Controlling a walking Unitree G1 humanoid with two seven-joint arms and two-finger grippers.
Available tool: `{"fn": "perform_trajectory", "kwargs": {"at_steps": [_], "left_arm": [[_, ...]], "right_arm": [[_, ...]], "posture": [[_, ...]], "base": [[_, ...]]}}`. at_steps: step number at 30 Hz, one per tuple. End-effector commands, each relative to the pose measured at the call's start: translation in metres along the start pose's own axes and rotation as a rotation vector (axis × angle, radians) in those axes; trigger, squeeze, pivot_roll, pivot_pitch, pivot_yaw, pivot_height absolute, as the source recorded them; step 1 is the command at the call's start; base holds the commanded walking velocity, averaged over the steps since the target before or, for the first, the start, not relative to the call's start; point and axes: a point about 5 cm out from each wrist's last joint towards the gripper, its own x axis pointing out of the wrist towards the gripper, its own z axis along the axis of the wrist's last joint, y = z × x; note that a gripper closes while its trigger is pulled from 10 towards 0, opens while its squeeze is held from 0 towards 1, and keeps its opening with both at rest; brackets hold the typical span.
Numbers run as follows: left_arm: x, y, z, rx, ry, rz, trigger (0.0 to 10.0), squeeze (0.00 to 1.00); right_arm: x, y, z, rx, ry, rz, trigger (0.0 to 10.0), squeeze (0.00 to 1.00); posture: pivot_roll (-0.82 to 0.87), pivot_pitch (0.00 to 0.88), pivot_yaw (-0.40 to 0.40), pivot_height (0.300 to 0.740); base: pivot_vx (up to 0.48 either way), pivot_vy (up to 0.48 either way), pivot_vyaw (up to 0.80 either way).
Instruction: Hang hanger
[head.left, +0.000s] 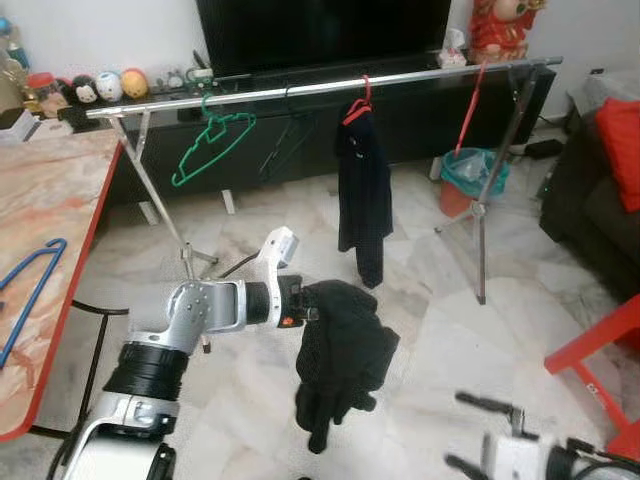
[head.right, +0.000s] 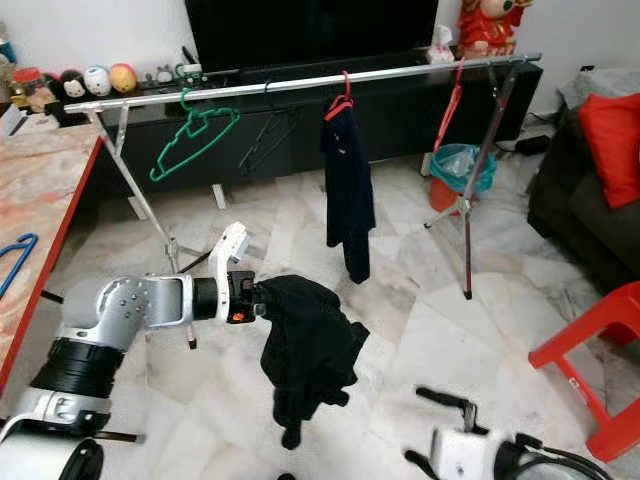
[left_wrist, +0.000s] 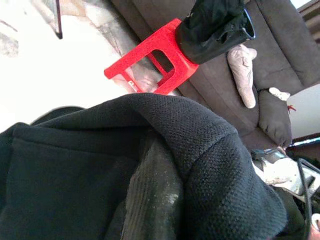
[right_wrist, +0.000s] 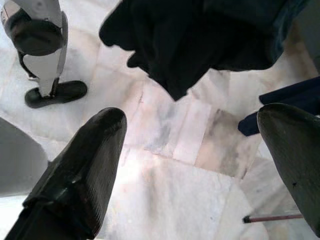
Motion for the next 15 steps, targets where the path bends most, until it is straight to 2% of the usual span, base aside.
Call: {"fn": "perform_trajectory", "kwargs": {"at_steps": [1,2,4,9,11,13,15], "left_arm": [[-0.001,-0.013,0.004,0.038,0.003,-0.083,10.0,0.00],[-0.001,-0.013,0.004,0.038,0.003,-0.083,10.0,0.00],[-0.003,-0.016,0.003,0.060,0.016,-0.114,10.0,0.00],[-0.005,-0.020,0.003,0.079,0.026,-0.141,10.0,0.00],[-0.006,-0.021,0.003,0.080,0.029,-0.148,10.0,0.00],[-0.006,-0.021,0.003,0.080,0.029,-0.148,10.0,0.00],[-0.007,-0.023,0.002,0.084,0.037,-0.153,10.0,0.00]], "right_arm": [[0.005,-0.005,0.005,-0.082,-0.008,-0.022,10.0,0.00],[0.005,-0.005,0.005,-0.082,-0.008,-0.022,10.0,0.00],[0.008,-0.008,0.005,-0.156,0.009,-0.023,10.0,0.00],[0.015,-0.016,0.007,-0.216,0.016,-0.084,10.0,0.00],[0.016,-0.026,0.009,-0.274,0.020,-0.169,10.0,0.00],[0.016,-0.026,0.009,-0.274,0.020,-0.169,10.0,0.00],[0.020,-0.040,0.013,-0.275,0.014,-0.274,10.0,0.00]], "posture": [[-0.03,0.000,0.096,0.740],[-0.03,0.000,0.096,0.740],[-0.03,0.000,0.097,0.740],[-0.02,0.000,0.099,0.740],[-0.02,0.000,0.100,0.740],[-0.02,0.000,0.100,0.740],[-0.01,0.000,0.103,0.740]], "base": [[0.000,0.000,0.00],[0.000,0.000,0.00],[0.000,0.000,0.00],[0.000,0.000,0.00],[0.000,0.000,0.00],[0.000,0.000,0.00],[0.000,0.000,0.00]]}}
